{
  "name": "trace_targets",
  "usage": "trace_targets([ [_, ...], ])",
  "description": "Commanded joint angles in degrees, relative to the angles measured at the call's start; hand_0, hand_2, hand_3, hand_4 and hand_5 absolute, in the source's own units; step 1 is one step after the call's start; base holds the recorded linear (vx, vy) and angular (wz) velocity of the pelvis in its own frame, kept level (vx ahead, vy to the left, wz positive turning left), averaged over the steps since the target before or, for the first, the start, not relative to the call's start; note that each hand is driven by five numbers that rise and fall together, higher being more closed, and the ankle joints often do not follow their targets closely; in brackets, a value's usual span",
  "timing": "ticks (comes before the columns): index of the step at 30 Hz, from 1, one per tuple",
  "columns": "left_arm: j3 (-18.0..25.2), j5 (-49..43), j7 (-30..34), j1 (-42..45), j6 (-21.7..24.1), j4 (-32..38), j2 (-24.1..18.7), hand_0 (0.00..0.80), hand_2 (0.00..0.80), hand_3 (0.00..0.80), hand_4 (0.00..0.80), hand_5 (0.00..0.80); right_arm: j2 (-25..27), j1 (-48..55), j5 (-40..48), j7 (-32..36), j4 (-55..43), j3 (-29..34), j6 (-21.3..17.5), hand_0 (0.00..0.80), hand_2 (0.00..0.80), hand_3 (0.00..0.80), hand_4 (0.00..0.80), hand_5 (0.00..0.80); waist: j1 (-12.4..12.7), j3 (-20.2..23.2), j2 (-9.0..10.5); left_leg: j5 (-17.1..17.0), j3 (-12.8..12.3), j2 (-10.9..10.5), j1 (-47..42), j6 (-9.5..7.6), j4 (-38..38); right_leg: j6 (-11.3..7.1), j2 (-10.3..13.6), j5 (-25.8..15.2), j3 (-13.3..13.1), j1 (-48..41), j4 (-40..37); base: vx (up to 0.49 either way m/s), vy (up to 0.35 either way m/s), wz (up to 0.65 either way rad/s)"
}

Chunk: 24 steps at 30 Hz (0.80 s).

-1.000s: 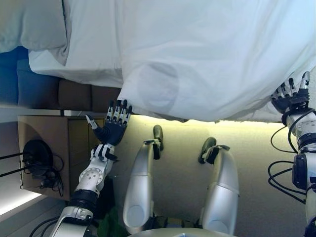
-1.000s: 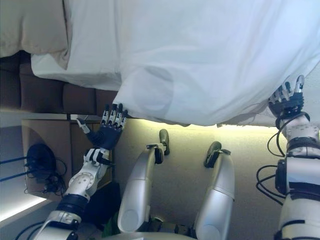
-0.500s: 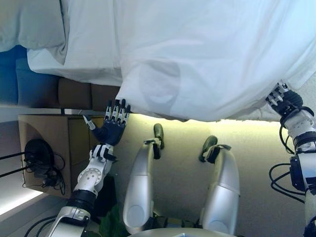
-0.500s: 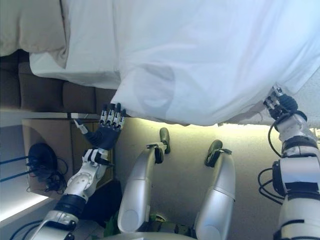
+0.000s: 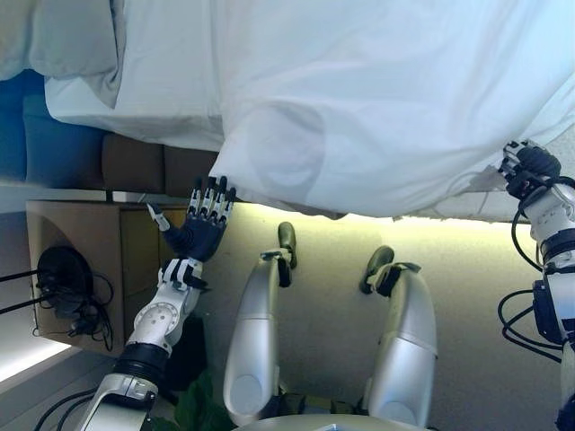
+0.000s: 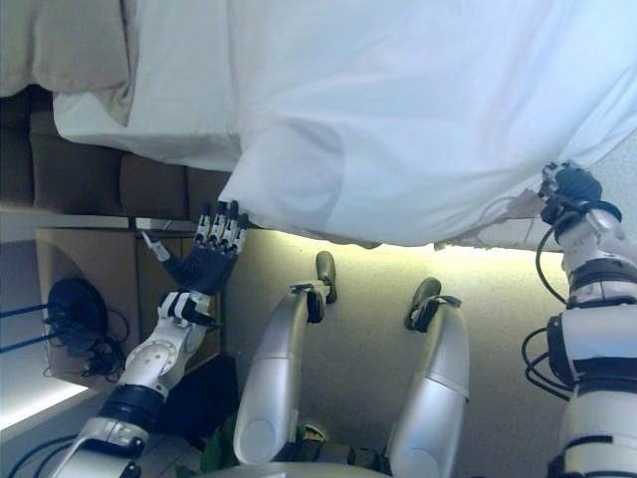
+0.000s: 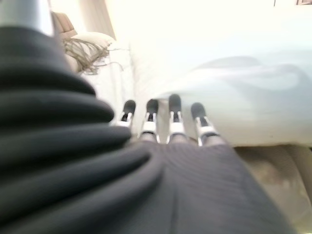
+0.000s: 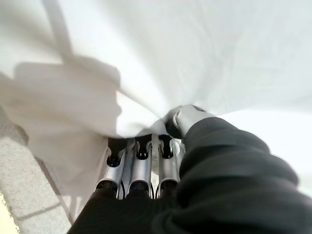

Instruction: Make the bed neatly

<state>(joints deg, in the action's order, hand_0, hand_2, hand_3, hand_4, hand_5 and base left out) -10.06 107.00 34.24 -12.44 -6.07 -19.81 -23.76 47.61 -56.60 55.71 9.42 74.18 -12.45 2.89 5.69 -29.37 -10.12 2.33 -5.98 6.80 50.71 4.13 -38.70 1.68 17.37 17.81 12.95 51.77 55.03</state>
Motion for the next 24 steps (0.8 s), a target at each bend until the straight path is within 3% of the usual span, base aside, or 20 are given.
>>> trace_targets([
  [1,5.5,3.2,2.1,-1.8,0.7,-0.9,-2.5,0.000,0.000,0.000,0.000,0.000,3.3,-2.4,-1.0,0.4,-0.5,-2.2,-0.8,0.800,0.800,0.800,0.800,0.800,-0.2,-0.4,-0.90,7.7,-1.7,0.5,-3.5,-2.14,-3.1,-4.21,0.0,-7.2,-3.0,-0.3,-5.0,0.000,0.000,0.00],
  [12,5.9,2.2,3.7,-1.9,-0.9,-3.1,-2.0,0.000,0.000,0.000,0.000,0.000,2.0,4.0,-6.2,-4.3,0.9,0.1,2.5,0.800,0.800,0.800,0.800,0.800,-1.2,-0.4,0.47,8.3,-1.9,0.4,-6.9,-2.09,-2.3,-4.55,-0.4,-7.8,-3.0,-4.0,-7.3,0.000,0.000,0.00],
  [24,5.5,-1.0,7.3,-1.0,-2.7,-6.7,-0.7,0.000,0.000,0.000,0.000,0.000,-0.9,21.9,-7.9,-4.4,2.9,8.0,5.3,0.800,0.800,0.800,0.800,0.800,-3.8,-0.4,4.92,9.6,-3.6,2.2,-16.7,-2.07,0.3,-5.53,-2.2,-9.8,-3.1,-14.5,-15.0,0.027,0.044,-0.03],
])
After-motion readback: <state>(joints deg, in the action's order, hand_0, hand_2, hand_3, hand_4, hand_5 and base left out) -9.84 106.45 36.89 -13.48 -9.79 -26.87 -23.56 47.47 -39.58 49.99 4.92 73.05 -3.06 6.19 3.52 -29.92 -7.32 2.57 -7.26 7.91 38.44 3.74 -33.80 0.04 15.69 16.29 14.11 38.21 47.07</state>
